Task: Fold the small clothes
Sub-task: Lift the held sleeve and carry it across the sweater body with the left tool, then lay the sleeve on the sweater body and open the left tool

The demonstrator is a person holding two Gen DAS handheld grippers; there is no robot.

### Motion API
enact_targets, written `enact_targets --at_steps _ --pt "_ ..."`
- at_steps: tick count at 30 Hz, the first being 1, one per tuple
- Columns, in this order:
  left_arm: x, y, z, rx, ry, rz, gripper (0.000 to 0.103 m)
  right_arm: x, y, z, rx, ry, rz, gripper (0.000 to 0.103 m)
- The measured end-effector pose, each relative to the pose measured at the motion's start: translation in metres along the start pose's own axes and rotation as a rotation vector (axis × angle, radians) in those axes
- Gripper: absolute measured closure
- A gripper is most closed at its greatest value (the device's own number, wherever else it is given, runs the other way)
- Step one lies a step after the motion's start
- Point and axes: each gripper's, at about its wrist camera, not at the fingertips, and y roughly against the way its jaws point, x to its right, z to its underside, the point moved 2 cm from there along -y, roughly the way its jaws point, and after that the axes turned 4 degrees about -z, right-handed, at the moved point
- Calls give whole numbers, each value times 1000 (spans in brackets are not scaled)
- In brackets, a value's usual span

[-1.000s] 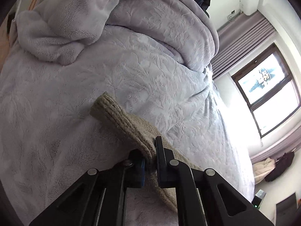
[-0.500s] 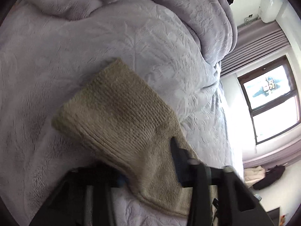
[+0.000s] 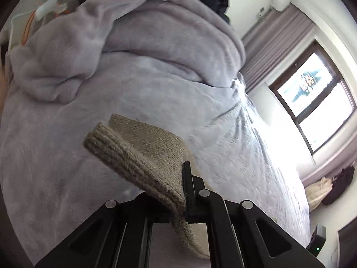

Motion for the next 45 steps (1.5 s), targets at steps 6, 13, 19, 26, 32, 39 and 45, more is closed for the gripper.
enact_targets --at_steps 6,13,19,26,32,39,45 --pt "94 2 30 -69 -171 55 97 94 76 48 67 -173 153 7" --pt "264 -3 120 -194 -414 175 97 191 137 109 74 -325 276 7" --pt "401 -12 252 -321 -615 239 97 245 169 177 83 -441 293 7" --pt "445 -66 380 -471 -728 147 97 289 184 244 94 -567 270 7" --pt "446 -78 421 -489 -802 87 97 308 182 274 118 -636 237 7" --pt "468 -70 434 -554 -920 93 70 321 184 296 167 -727 196 7" --pt "463 -57 431 -495 -952 93 10 318 189 298 169 -719 199 7"
